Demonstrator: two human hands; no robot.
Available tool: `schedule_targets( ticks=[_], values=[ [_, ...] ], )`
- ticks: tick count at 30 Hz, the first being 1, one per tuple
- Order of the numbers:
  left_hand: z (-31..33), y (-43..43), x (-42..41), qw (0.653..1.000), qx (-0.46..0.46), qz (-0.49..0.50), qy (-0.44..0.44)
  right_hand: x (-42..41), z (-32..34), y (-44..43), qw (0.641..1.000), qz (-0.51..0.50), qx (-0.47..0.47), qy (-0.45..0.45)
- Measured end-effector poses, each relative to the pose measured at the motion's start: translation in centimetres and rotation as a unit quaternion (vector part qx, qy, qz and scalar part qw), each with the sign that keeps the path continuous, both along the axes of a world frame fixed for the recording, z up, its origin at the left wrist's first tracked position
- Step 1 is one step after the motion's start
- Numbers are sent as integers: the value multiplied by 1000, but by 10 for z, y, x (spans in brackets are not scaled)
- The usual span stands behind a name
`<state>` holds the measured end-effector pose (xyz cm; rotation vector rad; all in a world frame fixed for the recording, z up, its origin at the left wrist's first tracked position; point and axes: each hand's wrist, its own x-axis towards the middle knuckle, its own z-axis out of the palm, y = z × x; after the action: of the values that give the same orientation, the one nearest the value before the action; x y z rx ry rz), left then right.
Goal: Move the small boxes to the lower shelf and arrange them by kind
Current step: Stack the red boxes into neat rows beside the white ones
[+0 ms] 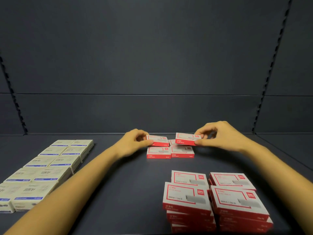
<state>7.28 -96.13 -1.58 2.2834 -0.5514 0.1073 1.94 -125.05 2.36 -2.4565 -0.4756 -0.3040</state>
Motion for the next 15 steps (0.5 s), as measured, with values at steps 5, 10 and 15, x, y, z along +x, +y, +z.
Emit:
schedule_targets(
  ticks=[5,10,15],
  values=[
    [-15,1,4,1000,-28,-5,7,29,-17,5,999,-8,-49,7],
    [-20,-1,6,999,-39,4,-6,38,-33,1,997,1,-69,36],
    [-20,-3,5,999,-35,4,-8,38,-41,6,997,-17,-73,13]
  ],
)
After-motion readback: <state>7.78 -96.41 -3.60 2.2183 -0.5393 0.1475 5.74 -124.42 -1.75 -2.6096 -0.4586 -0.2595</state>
